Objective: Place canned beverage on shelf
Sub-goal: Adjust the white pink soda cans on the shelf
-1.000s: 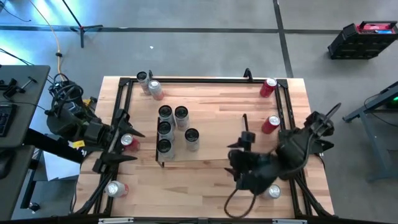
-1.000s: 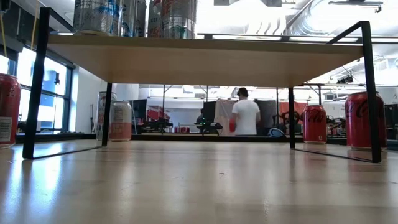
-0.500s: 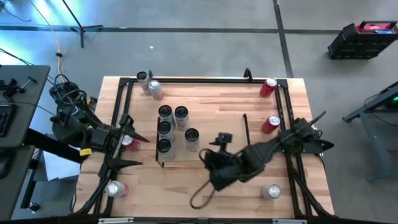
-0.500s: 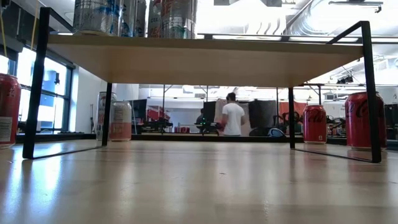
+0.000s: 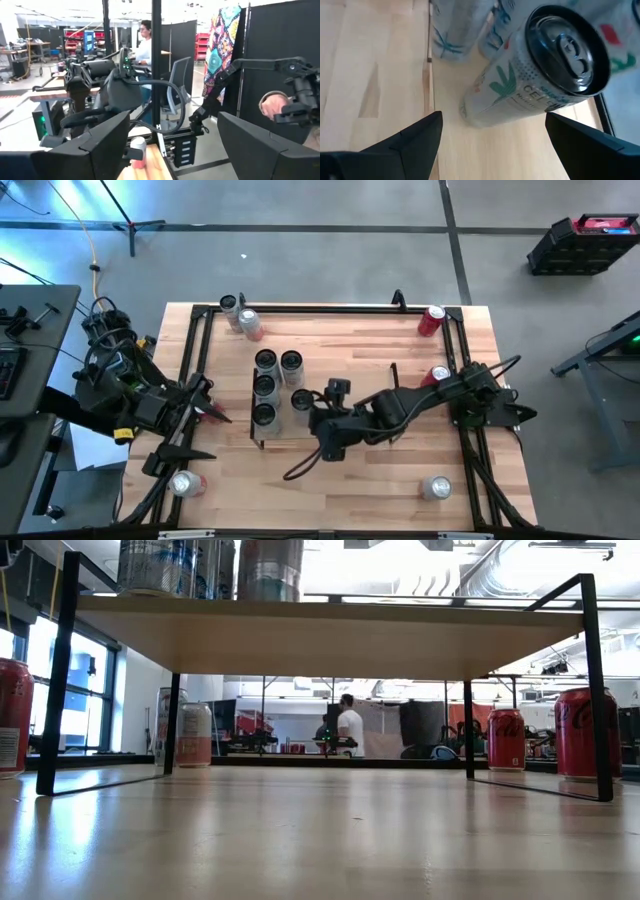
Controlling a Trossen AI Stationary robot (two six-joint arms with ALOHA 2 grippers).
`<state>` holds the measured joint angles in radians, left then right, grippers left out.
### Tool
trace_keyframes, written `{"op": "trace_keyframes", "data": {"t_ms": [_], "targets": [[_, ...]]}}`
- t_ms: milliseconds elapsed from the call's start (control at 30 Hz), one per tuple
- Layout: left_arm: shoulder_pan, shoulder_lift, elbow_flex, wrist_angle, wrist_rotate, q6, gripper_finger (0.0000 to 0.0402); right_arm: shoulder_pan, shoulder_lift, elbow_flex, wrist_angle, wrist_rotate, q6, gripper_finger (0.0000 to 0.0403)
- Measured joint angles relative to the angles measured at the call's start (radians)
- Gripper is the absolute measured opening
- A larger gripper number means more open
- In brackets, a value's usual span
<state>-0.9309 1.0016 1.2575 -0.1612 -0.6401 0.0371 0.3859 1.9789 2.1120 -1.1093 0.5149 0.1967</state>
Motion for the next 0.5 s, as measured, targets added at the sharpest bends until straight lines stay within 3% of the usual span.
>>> {"op": "trace_keyframes", "data": {"t_ms": [500], "targets": [[0.001,0.0,0.0,0.0,-0.004,0.015,0.0291,-0.008,-0.002,0.0,-0.003,-0.033,-0.071,0.0339]]}}
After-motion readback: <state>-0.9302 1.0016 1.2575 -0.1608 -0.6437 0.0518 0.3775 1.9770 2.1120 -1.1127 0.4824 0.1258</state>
